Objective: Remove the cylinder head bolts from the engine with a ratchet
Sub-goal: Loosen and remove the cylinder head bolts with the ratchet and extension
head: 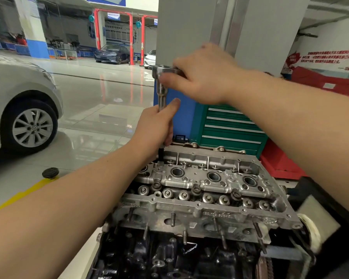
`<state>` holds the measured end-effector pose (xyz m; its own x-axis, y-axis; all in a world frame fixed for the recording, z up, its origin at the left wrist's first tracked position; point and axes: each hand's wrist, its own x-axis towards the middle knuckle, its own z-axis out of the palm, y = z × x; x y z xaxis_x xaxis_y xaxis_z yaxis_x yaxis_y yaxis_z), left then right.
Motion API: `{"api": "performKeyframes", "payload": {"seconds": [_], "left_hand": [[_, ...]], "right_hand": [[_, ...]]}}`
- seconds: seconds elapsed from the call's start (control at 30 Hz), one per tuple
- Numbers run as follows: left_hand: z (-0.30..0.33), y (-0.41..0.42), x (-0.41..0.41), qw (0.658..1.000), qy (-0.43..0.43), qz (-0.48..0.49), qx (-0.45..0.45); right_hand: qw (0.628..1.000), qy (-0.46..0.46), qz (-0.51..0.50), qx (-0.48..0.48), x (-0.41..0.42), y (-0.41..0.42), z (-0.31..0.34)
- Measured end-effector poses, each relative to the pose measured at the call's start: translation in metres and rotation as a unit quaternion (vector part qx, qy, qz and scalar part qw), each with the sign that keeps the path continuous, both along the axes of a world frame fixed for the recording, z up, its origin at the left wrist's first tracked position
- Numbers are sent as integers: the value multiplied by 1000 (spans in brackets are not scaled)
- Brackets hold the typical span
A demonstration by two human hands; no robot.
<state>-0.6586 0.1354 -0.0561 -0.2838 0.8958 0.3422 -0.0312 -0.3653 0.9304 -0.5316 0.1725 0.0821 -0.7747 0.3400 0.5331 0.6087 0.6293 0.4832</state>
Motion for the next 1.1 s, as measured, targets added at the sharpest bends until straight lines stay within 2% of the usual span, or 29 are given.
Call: {"api": "performKeyframes", "payload": {"seconds": [0.07, 0.13, 0.2, 0.3, 0.37, 0.47, 0.53, 0.63, 0.8, 0.97, 1.03, 1.1], "left_hand": [[1, -1, 1, 999, 0, -32, -4], [2, 0, 1, 999, -4, -42, -6], [1, 4, 1, 999, -18, -31, -4], [-2, 10, 1, 1000, -26, -3, 11], [-4, 11, 5, 1000, -13, 0, 24], [-6, 10, 6, 999, 10, 16, 39], [-7, 9, 3, 999, 4, 12, 37], [-7, 9, 1, 999, -17, -15, 24], [-6, 7, 3, 999, 0, -30, 13], [-7, 7, 1, 999, -12, -36, 12], [-8, 8, 0, 999, -9, -40, 18], [-8, 8, -1, 999, -6, -35, 22]], "right_hand": [[991, -14, 65, -116, 8, 18, -1], [978, 17, 89, -190, 8, 23, -8], [979, 50, 74, -183, 5, 21, -14], [995, 69, -45, -63, 4, 8, -13], [990, 84, -113, -3, 7, -6, -13], [984, 102, -142, 35, 5, -26, -18], [983, 115, -142, 14, -2, -32, -19], [982, 126, -111, -87, -17, -27, -14], [955, 154, 55, -247, -44, -7, -5], [948, 147, 121, -254, -42, 1, -8], [948, 154, 103, -257, -44, -2, -9], [962, 150, 44, -224, -50, -5, -7]]}}
